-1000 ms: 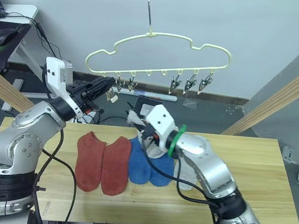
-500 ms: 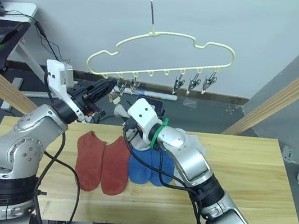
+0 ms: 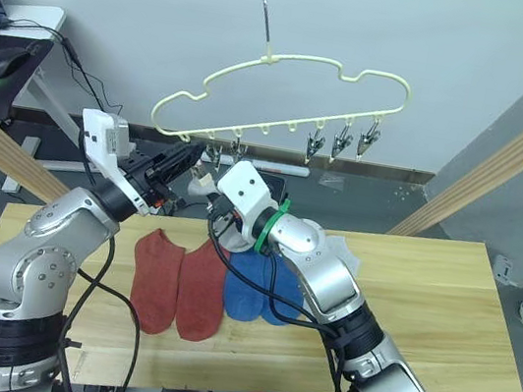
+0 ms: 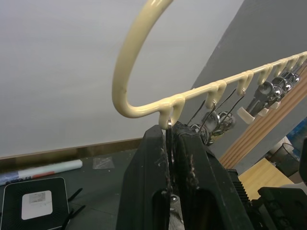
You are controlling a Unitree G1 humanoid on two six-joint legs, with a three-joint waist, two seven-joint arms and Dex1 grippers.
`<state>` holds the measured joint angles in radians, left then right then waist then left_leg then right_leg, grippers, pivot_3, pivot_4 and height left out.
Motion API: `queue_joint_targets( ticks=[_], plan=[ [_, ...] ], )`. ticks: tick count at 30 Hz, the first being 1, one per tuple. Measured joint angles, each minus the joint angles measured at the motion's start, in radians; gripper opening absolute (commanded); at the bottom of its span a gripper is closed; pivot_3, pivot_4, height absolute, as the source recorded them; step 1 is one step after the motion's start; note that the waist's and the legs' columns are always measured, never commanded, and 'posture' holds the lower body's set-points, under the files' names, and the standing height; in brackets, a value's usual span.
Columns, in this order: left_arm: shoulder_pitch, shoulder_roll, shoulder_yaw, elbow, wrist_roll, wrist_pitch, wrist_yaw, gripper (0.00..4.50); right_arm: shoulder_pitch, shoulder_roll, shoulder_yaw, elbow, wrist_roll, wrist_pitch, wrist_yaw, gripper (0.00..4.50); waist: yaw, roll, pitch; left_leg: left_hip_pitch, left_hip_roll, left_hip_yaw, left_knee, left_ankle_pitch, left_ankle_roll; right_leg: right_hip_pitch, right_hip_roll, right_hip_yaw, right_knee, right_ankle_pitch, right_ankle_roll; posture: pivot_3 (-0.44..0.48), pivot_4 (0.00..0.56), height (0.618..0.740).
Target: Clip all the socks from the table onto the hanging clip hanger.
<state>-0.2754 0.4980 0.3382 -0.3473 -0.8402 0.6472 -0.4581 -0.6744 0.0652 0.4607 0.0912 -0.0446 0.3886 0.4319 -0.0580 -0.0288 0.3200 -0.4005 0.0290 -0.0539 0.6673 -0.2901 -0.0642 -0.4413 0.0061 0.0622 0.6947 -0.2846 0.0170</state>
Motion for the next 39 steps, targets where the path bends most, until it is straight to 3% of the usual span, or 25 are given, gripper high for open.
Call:
queue_joint_targets(
  ticks=[1,2,12,15,19,27,33,39],
  plan=[
    [0.001,0.000,0.000,0.000,0.000,0.000,0.005,0.00,0.000,0.003,-0.001,0.002,-0.003,-0.002,0.000,0.03,0.000,0.000,0.000,0.000,0.000,0.000,0.000,0.000,0.000,0.000,0.000,0.000,0.001,0.000,0.000,-0.024,0.290,0.740],
    [0.002,0.000,0.001,0.000,-0.001,0.000,0.010,0.65,0.000,0.006,-0.003,0.004,-0.006,-0.003,0.000,0.00,0.000,0.000,0.000,0.000,0.000,0.000,0.001,0.000,0.000,0.000,0.000,0.000,0.001,0.000,0.000,-0.024,0.290,0.740],
    [0.031,0.004,0.001,0.000,-0.023,0.022,0.010,3.62,-0.001,0.040,-0.007,0.015,-0.011,-0.028,0.007,0.00,0.000,0.000,0.000,-0.001,0.000,0.000,0.008,-0.001,0.001,0.000,0.000,-0.001,0.003,0.000,0.000,-0.018,0.288,0.740],
    [0.035,0.012,0.001,-0.005,-0.022,0.022,0.008,3.66,-0.001,0.045,-0.009,0.019,-0.010,-0.028,0.014,0.81,0.000,0.000,0.000,-0.001,0.000,0.000,0.009,-0.002,0.003,0.001,0.000,0.000,0.004,0.000,-0.001,-0.015,0.288,0.740],
    [0.048,0.025,0.001,-0.010,-0.010,0.020,0.008,3.66,-0.001,0.046,-0.006,0.019,-0.009,-0.018,0.030,2.25,0.000,0.000,0.000,-0.001,0.000,0.000,0.010,-0.002,0.003,0.001,0.000,-0.001,0.004,0.001,-0.001,-0.014,0.286,0.740],
    [0.096,0.052,0.006,-0.014,0.071,-0.043,0.007,3.66,0.081,-0.029,0.014,-0.067,-0.012,0.045,0.078,2.25,0.002,-0.001,-0.001,-0.001,0.000,0.000,0.010,-0.002,0.003,0.001,0.000,-0.001,0.003,0.001,-0.001,-0.010,0.277,0.740],
    [0.182,0.068,0.016,-0.055,0.158,-0.125,-0.012,3.66,0.196,-0.183,0.003,-0.300,0.004,0.135,0.145,2.25,0.004,-0.002,-0.001,-0.001,0.000,0.000,0.010,-0.002,0.003,0.001,0.000,-0.001,0.004,0.001,-0.001,-0.012,0.271,0.740],
    [0.243,0.064,-0.013,-0.094,0.264,-0.228,-0.032,3.66,0.267,-0.320,-0.111,-0.489,0.097,0.227,0.202,2.25,0.005,-0.003,-0.002,-0.001,0.000,-0.001,0.010,-0.002,0.003,0.002,0.000,-0.001,0.004,0.001,-0.002,-0.015,0.267,0.740]
  ],
)
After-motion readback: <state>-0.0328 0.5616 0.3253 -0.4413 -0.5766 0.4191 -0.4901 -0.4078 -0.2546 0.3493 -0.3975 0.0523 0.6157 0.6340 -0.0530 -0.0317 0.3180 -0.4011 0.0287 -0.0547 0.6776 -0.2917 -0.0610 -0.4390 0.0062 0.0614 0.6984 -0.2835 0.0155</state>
